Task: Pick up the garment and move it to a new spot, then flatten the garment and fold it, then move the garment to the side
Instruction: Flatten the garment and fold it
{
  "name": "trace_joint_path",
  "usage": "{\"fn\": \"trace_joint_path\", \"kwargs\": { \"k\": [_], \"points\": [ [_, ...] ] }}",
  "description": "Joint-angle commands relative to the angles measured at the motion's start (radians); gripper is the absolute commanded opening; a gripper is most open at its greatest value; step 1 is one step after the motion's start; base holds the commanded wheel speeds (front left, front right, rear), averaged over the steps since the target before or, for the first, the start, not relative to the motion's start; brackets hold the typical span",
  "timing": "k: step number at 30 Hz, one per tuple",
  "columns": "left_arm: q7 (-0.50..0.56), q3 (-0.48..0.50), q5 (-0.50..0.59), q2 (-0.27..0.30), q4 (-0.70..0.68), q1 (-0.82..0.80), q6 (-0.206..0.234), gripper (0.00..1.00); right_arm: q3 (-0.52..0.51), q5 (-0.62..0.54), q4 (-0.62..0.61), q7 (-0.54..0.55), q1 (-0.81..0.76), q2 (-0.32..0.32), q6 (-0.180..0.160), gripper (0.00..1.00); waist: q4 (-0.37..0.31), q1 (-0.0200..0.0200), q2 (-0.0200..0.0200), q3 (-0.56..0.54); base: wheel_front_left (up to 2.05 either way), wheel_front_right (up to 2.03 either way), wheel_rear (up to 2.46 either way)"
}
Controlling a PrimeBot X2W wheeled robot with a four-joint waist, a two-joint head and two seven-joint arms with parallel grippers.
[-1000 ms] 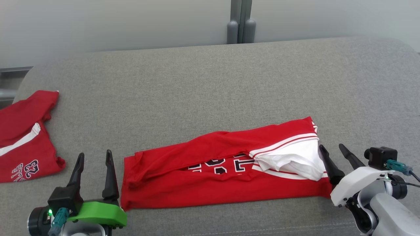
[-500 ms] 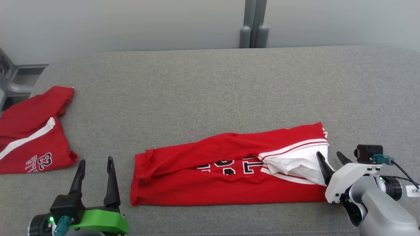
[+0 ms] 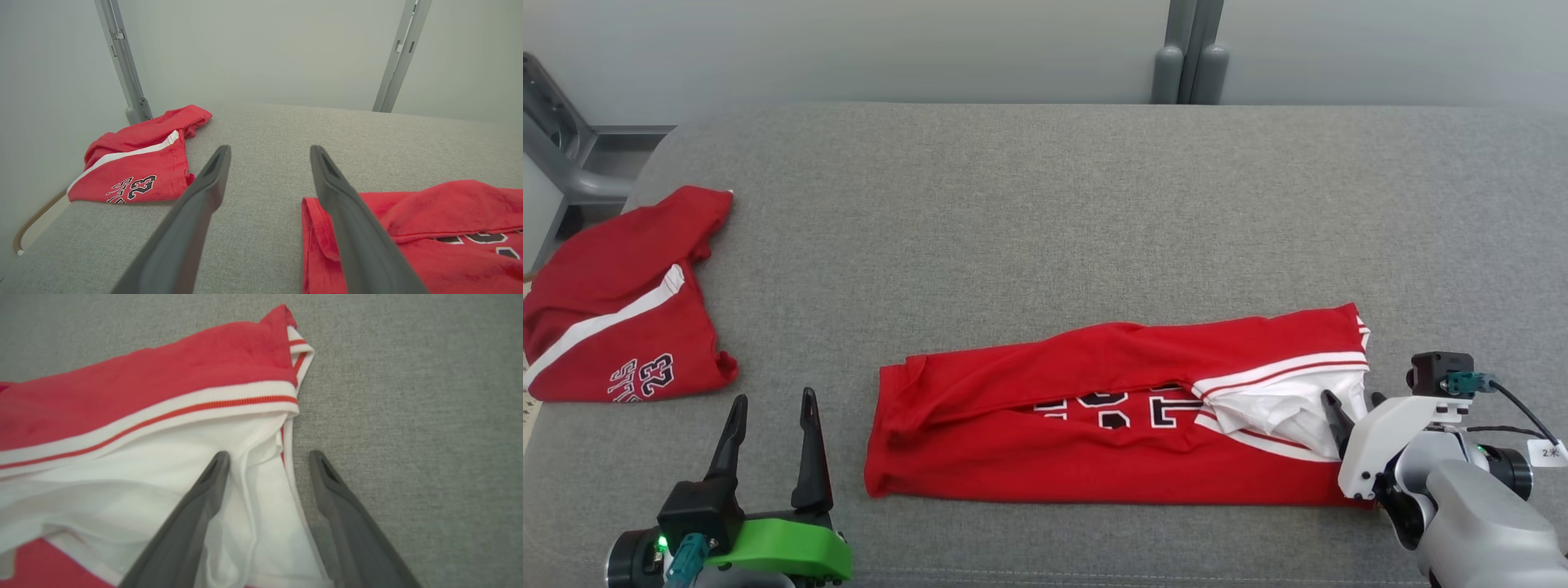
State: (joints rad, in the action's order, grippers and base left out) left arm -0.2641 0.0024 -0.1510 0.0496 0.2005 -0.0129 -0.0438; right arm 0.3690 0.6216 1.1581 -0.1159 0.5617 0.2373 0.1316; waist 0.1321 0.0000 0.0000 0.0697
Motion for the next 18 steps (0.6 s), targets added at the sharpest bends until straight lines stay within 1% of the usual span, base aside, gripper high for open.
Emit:
{"fn": "trace_joint_path", "kwargs": {
  "k": [1,2,3,4,5,6,14,18],
  "points": [
    [0.000,0.002,-0.006,0.002,0.003,-0.017,0.004,1.00,0.003,0.004,0.018,0.006,-0.004,-0.002,-0.002,1.00,0.002,0.0000,0.0000,0.001,0.00,0.00,0.00],
    [0.000,0.002,-0.006,0.002,0.003,-0.017,0.004,1.00,0.006,0.007,0.023,0.005,-0.002,-0.006,-0.002,1.00,0.002,0.0000,0.0000,0.001,0.00,0.00,0.00],
    [0.000,0.002,-0.007,0.002,0.004,-0.017,0.005,1.00,0.009,0.013,0.023,0.010,-0.002,-0.013,-0.002,0.93,0.002,0.0000,0.0000,0.001,0.00,0.00,0.00],
    [0.000,0.003,-0.007,0.002,0.004,-0.016,0.007,1.00,0.012,0.018,0.018,0.009,-0.002,-0.018,-0.002,0.45,0.001,0.0000,0.0000,0.001,0.00,0.00,0.00],
    [0.000,0.004,-0.007,0.002,0.005,-0.016,0.008,1.00,0.016,0.023,0.013,0.005,-0.003,-0.020,-0.002,0.05,0.000,0.0000,0.0000,0.000,0.00,0.00,0.00],
    [0.000,0.006,-0.008,0.002,0.005,-0.014,0.009,1.00,0.021,0.024,0.010,0.003,-0.003,-0.020,-0.002,0.00,-0.002,0.0000,0.0000,0.000,0.00,0.00,0.00],
    [0.000,0.015,-0.009,0.002,0.005,-0.009,0.008,1.00,0.038,0.046,-0.007,-0.029,0.013,0.017,-0.002,0.00,-0.023,0.0000,0.0000,-0.004,0.00,0.00,0.00],
    [0.000,0.018,-0.011,0.002,0.001,-0.007,0.004,1.00,0.045,0.043,0.000,-0.049,0.046,0.073,-0.002,0.00,-0.048,0.0000,0.0000,-0.005,0.00,0.00,0.00]
  ]
}}
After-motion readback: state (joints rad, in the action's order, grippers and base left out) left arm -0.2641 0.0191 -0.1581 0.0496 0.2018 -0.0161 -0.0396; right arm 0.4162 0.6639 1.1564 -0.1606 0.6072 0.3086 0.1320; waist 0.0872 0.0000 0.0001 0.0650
